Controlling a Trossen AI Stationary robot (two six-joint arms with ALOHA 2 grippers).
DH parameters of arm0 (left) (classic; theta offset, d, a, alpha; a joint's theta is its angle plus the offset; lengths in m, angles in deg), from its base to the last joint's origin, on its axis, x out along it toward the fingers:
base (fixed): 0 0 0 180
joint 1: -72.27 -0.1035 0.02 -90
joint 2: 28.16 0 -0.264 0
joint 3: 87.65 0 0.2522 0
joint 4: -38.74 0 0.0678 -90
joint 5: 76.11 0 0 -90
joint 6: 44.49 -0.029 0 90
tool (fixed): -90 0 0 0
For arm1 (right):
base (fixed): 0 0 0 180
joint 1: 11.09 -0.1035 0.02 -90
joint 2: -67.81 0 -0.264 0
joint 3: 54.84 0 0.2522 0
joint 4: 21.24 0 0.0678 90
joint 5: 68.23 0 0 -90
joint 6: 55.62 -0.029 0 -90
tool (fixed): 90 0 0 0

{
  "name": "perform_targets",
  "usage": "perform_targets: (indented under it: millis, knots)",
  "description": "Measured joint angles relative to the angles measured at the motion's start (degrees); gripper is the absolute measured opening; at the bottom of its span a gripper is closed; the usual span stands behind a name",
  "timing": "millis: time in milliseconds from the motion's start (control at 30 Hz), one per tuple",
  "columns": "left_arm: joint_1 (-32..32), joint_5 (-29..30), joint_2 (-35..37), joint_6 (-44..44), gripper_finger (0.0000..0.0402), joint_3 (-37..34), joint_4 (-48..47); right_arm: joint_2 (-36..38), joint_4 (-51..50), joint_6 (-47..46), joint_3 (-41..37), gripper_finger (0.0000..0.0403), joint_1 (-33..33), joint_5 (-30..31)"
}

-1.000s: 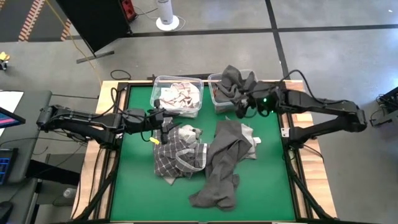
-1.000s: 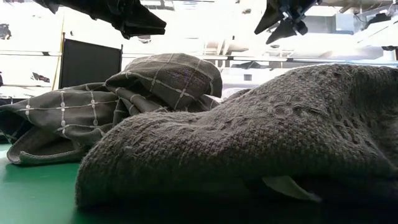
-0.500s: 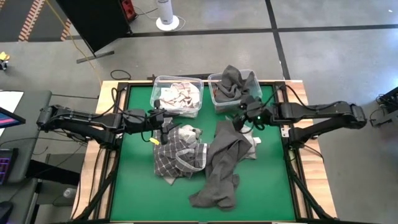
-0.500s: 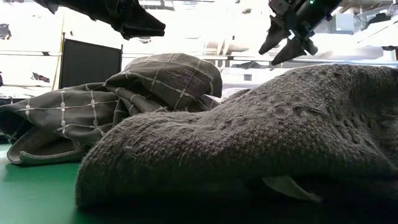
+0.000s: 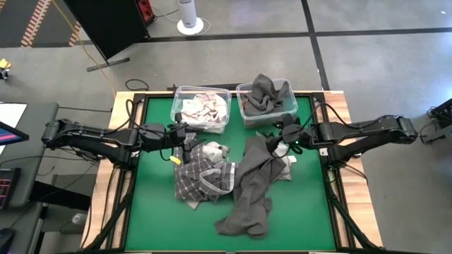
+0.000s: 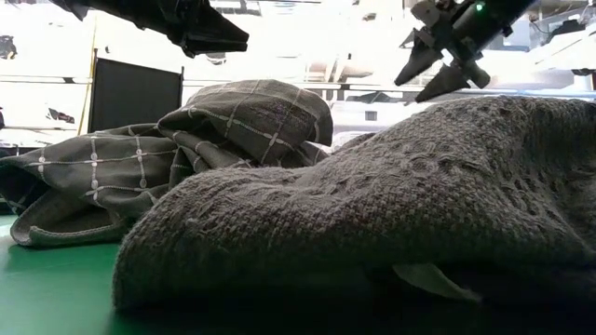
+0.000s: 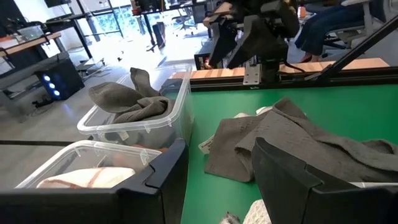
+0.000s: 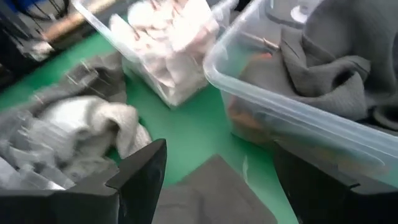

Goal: Sort towels by color in basket
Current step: Put the black striped microfiber towel into the right transparent bin

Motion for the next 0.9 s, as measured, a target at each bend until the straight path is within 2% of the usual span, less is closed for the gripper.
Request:
perform_targets:
  millis: [433,633,900]
  knots:
    - [0.0,0.0,0.0,0.5,0.0169,0.0,-1.6,0.0,0.4,-0.2,0.1,0.032,-2.2,2.1]
    - [0.0,0.0,0.0,2.5,0.0169,0.0,-1.8,1.2,0.3,3.5,0.1,0.032,-1.8,2.2]
    - [0.0,1.4,0.0,5.4,0.0169,0.0,5.5,4.5,0.4,10.6,0.1,0.032,0.4,2.1]
